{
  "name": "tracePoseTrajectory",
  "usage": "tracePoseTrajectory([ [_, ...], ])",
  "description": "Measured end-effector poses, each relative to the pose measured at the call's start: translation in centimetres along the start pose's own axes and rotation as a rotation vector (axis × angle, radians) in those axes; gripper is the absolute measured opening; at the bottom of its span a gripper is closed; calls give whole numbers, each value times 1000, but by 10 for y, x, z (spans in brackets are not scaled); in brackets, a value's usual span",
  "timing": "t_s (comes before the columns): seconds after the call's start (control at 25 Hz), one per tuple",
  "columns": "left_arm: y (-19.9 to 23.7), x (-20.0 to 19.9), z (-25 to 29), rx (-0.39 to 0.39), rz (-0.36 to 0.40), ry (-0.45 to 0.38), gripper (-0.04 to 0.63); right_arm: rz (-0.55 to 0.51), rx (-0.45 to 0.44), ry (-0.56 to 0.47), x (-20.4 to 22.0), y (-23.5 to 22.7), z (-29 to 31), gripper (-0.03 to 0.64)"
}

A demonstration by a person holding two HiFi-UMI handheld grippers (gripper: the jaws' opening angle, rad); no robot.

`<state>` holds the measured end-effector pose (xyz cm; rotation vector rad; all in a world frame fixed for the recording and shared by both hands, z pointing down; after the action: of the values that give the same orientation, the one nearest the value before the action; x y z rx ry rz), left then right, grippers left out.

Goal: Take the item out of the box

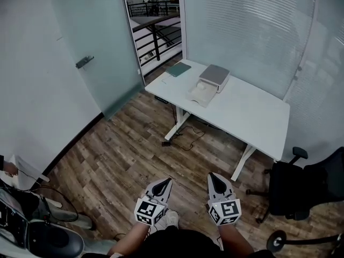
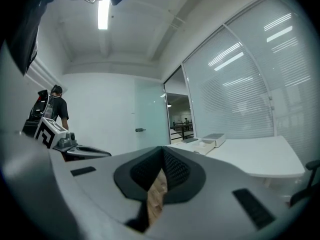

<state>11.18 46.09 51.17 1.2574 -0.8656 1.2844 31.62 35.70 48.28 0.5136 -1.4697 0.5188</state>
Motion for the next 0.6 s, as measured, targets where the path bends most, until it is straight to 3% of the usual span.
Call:
tracePoseTrajectory([
  [0.6,95,-31,24,63,11,-38,12,-61,20,12,-11,31,104,5],
])
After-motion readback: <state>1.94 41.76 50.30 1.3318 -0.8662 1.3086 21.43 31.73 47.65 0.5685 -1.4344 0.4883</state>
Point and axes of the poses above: the fingertips, and each gripper's own axes: z forward along the fingers, y to its left, x out of its underside, the point moved 7 cm from there along -z, backward along the fingers, and after that the axes turned 7 degrees about -z, right-handed, at the moved point
